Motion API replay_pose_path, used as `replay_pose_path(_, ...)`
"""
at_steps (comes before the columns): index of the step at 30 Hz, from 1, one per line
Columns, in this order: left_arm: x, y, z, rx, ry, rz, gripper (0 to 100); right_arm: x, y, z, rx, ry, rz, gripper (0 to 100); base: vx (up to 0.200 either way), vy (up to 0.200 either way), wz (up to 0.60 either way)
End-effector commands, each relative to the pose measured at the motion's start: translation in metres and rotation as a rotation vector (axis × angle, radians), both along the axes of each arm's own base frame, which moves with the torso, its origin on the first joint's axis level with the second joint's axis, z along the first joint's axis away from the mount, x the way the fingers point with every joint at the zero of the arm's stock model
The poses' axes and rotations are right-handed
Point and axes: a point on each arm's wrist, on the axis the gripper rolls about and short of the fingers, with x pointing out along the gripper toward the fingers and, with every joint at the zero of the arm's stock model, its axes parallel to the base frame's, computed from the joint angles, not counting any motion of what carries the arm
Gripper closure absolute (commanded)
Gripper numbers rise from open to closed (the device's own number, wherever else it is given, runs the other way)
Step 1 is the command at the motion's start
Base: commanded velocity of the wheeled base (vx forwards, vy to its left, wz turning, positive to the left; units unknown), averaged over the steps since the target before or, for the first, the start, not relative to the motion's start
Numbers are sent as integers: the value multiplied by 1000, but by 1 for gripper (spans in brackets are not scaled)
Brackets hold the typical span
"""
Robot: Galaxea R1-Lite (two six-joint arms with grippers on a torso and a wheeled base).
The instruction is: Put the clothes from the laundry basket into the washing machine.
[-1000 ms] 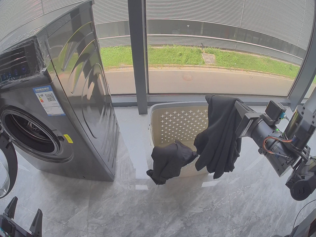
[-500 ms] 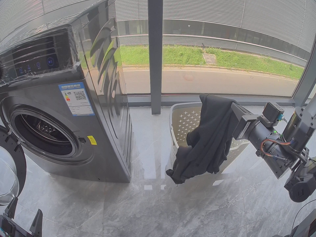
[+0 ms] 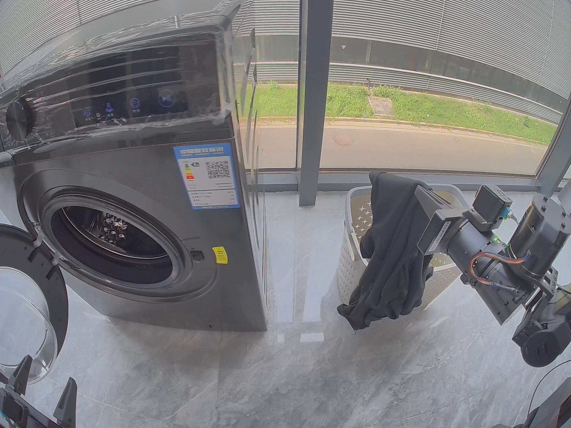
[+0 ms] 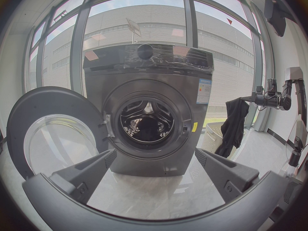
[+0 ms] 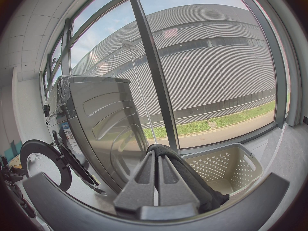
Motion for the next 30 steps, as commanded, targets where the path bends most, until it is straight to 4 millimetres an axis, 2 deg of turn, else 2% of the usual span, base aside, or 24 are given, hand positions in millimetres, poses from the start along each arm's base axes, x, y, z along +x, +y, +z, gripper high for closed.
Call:
replay_pose_path(1,0,0,-5,0,0,0,0,0,1,0,0,0,2,100,0,200,0)
replay_pose_path(6,0,0,-5,0,0,0,0,0,1,-1,-2,2,3,100,0,200,0)
replay_pose_path(12,0,0,-5,2,0,-1,0,-1,2,-1,1,1,6,100,0,0,0)
replay_pose_path(30,0,0,-5,0,0,-1,0,-2,2,-6,-11,17,11,100,-200,0,0)
